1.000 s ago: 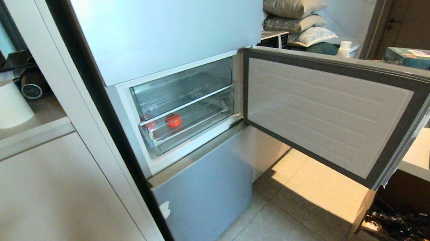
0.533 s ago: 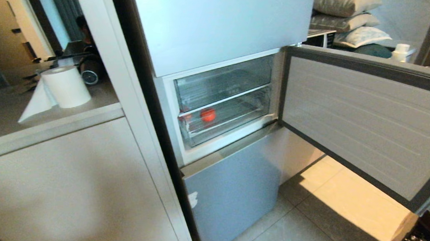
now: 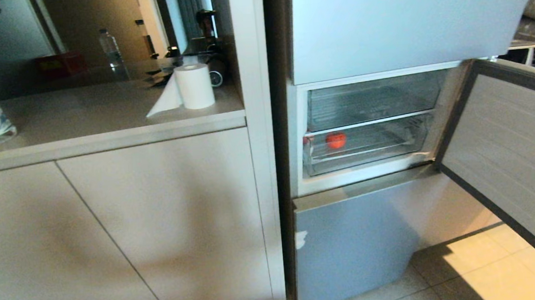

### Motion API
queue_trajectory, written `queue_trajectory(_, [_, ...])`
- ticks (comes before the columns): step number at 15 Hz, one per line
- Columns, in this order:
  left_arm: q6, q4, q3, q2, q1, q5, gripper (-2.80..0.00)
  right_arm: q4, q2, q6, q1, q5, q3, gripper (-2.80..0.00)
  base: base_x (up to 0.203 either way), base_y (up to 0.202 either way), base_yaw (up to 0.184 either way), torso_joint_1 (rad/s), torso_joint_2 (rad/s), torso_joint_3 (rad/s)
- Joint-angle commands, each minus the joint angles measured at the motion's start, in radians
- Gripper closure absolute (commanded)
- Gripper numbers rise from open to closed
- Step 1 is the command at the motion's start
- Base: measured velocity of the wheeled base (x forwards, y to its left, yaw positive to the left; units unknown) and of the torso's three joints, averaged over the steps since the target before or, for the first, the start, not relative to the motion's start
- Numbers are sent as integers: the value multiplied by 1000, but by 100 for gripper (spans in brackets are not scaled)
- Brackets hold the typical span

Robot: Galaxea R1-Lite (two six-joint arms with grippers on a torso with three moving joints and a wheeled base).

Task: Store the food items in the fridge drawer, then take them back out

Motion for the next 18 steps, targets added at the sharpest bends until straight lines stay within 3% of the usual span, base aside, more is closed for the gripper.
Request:
queue_trajectory(1, [0,0,0,0,0,0,0,0,1,0,0,1,0,0,2,-9,175,5,-2,6])
queue_trajectory(6, [0,0,0,0,0,0,0,0,1,-27,0,5,-3,0,0,-3,74,0,2,1])
queue_trajectory(9, [0,0,0,0,0,0,0,22,82,-41,0,25,-107,0,0,0,0,0,0,0])
queue_trajectory(13, [0,0,0,0,0,0,0,-15,556,26,3,122,-297,0,0,0,0,0,0,0])
queue_trajectory(18, [0,0,0,0,0,0,0,-385,1294,67,46,202,-408,0,0,0,0,0,0,0])
